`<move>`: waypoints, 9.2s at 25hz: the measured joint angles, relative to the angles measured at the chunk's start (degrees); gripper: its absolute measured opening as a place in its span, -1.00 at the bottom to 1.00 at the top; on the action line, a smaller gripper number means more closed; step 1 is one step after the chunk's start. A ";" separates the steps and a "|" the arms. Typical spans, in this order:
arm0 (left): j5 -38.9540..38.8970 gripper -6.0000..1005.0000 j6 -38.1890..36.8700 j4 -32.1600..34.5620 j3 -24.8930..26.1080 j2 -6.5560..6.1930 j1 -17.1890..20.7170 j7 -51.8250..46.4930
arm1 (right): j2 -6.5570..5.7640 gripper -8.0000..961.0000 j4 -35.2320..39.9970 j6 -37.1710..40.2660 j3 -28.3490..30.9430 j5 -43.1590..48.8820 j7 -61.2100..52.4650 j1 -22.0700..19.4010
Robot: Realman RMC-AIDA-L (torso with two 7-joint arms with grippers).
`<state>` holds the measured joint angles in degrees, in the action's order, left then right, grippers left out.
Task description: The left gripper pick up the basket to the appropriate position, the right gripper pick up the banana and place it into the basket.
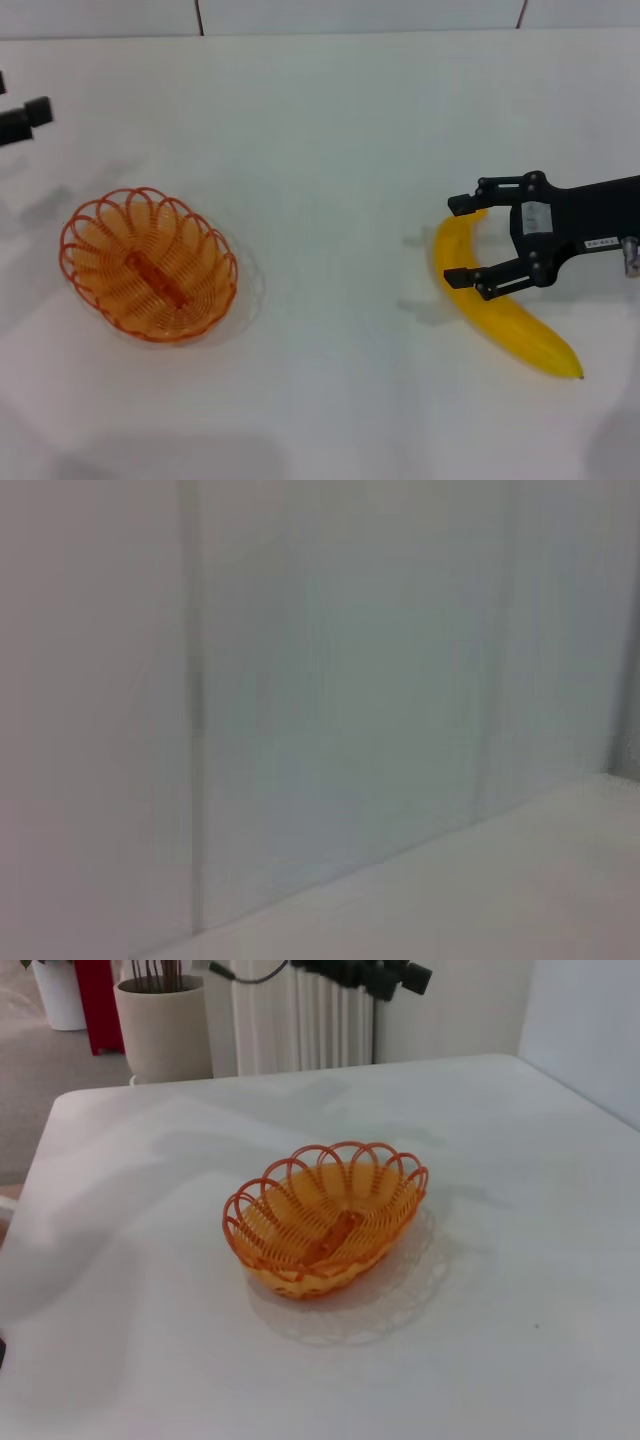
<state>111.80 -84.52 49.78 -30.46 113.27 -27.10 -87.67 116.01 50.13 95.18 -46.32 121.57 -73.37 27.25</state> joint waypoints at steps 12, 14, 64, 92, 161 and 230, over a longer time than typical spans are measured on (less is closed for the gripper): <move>25.41 0.70 3.67 -0.88 -0.27 -0.01 -9.62 -12.51 | 0.09 0.88 -0.04 -0.09 -0.32 0.08 -0.21 0.69; 28.31 0.70 4.96 -0.88 -0.23 1.05 -10.44 -12.76 | 0.09 0.88 -0.03 -0.09 -0.24 0.08 -0.21 0.69; 40.20 0.22 12.80 -8.71 -1.77 2.97 -15.34 -15.02 | 0.15 0.88 -2.41 -3.35 -0.53 0.44 -0.20 0.97; 32.95 -0.78 2.52 0.94 -1.79 3.01 -15.22 -15.70 | 0.00 0.88 -2.23 -3.46 -0.52 0.95 -1.24 1.03; 12.22 -0.82 34.49 -29.81 -1.59 3.52 -16.75 -13.91 | 0.18 0.88 -1.70 -1.66 -1.41 2.57 -5.64 3.85; -5.83 0.20 10.21 -29.13 -1.77 3.26 2.57 40.39 | 0.72 0.85 -1.75 -4.91 -0.79 0.95 -5.78 2.45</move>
<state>105.98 -74.30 20.65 -32.23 116.53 -24.53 -47.28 116.74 48.38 90.27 -47.11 122.52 -79.16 29.70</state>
